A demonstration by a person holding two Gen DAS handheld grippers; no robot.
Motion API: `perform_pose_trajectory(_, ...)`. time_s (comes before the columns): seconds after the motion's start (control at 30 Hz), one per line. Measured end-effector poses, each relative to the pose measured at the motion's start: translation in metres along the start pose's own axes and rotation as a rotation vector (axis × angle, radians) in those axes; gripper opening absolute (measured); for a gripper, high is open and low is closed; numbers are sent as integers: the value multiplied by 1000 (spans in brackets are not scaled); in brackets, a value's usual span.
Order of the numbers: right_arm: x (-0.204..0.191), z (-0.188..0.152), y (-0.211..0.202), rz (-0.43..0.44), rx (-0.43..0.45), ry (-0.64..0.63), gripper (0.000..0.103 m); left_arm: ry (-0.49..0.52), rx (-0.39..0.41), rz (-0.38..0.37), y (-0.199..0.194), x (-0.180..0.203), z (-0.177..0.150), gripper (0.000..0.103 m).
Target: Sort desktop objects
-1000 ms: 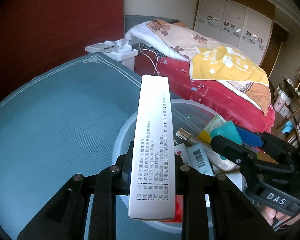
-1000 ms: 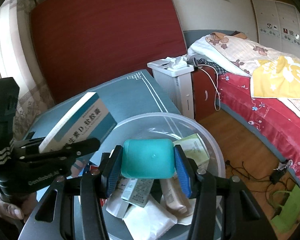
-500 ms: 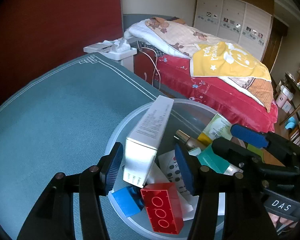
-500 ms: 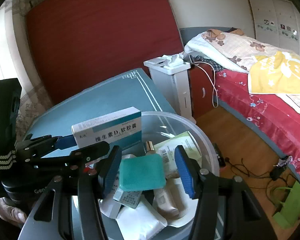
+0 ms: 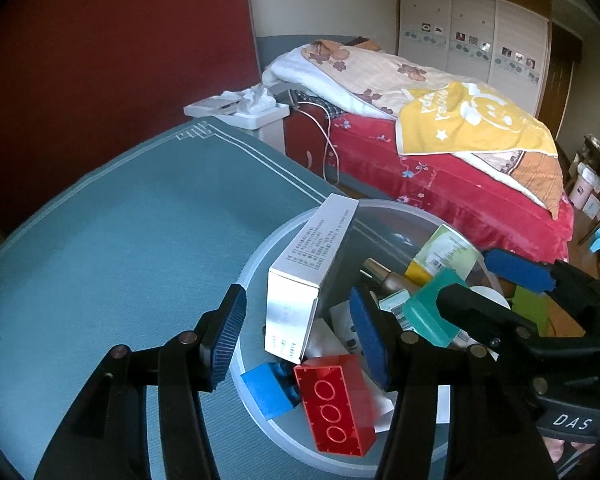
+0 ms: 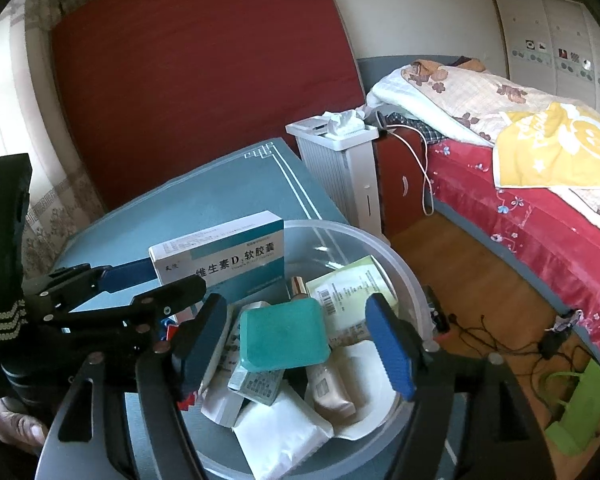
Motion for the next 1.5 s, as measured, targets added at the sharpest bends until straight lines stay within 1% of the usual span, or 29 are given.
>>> perform_pose_trajectory(0.1,0,-1,-3,-4,5,-3,77,1,12,11,-5,2,-1,58)
perform_pose_trajectory(0.23,-1,-2,-5,-4,3,1,79,3,38,48,-15,2,-4,58)
perform_pose_trajectory(0.27,-1,-3,-6,-3,3,0,79,1,44,56,-18,2,-5,59)
perform_pose_trajectory(0.3,-1,-4,-6,-3,1,0,80,-2,49,63,-20,1,-5,65)
perform_pose_trajectory(0.4,-2,-6,-7,0,-4,3,80,-22,73,85,-27,-1,-7,73)
perform_pose_trajectory(0.57,-5,-10,-11,-2,-11,-2,81,-51,99,118,-40,-6,-13,76)
perform_pose_trajectory(0.6,-6,-11,-12,-3,-11,-4,82,-53,104,131,-43,-6,-15,78)
perform_pose_trajectory(0.7,-7,-14,-14,-15,-10,-6,83,-54,132,209,-53,-6,-20,85)
perform_pose_trajectory(0.73,-6,-15,-15,-20,-11,-4,83,-51,147,245,-57,-5,-22,85)
perform_pose_trajectory(0.83,-4,-17,-16,-34,-19,4,84,-53,161,302,-64,-4,-27,86)
perform_pose_trajectory(0.9,-3,-19,-16,-44,-25,9,84,-59,155,302,-67,-4,-30,86)
perform_pose_trajectory(1.03,-5,-23,-18,-62,-34,1,85,-92,134,256,-69,-7,-37,86)
perform_pose_trajectory(1.1,-6,-25,-19,-72,-38,-7,86,-103,130,246,-70,-6,-40,86)
perform_pose_trajectory(1.2,-7,-28,-20,-91,-41,-17,89,-111,132,247,-73,-4,-43,86)
perform_pose_trajectory(1.33,-8,-29,-23,-100,-35,-21,98,-127,125,239,-75,-3,-45,86)
perform_pose_trajectory(1.5,-4,-29,-28,-126,-24,-30,102,-130,113,229,-74,-2,-48,86)
Point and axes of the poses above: each gripper's, at about its wrist camera, not at the fingertips, and y roughly the way its jaws point, x to its right, z to its top, the point moved 4 cm from there along y, roughly the way its jaws point, and after that the axes turned 10 degrees about -x, right-handed, at the moved point
